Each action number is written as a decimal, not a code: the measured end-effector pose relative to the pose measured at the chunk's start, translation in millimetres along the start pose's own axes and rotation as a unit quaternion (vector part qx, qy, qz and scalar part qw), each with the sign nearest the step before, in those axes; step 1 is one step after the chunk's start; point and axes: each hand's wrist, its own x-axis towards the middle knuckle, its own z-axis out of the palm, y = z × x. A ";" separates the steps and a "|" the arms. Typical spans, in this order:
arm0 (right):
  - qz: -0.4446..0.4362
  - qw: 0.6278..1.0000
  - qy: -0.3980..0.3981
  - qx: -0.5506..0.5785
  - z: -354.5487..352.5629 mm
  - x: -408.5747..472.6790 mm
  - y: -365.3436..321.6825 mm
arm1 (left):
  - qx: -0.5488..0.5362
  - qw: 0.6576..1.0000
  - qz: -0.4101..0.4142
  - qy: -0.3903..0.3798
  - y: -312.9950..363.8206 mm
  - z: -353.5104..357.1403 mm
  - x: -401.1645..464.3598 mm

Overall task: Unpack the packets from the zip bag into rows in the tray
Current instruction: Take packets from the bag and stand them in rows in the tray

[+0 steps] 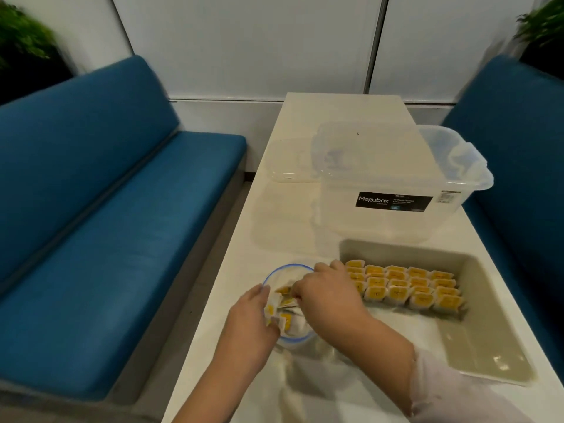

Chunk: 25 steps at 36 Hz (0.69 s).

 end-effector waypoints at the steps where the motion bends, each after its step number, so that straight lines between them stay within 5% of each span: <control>1: -0.015 0.999 -0.020 -0.031 1.6 6.5 -6.4 | 0.001 1.000 0.008 -0.001 -1.1 -0.5 0.8; 8: -0.027 0.986 -0.093 -0.135 20.1 34.1 -25.1 | -0.009 0.999 0.024 -0.025 -9.7 -2.9 3.6; 16: 0.002 0.993 -0.065 -0.101 19.1 32.8 -19.4 | -0.008 0.998 0.061 -0.023 -16.4 -7.4 7.1; 25: 0.137 0.979 0.123 0.086 -8.0 10.2 -2.2 | -0.163 0.978 0.072 0.111 -8.2 -29.6 10.0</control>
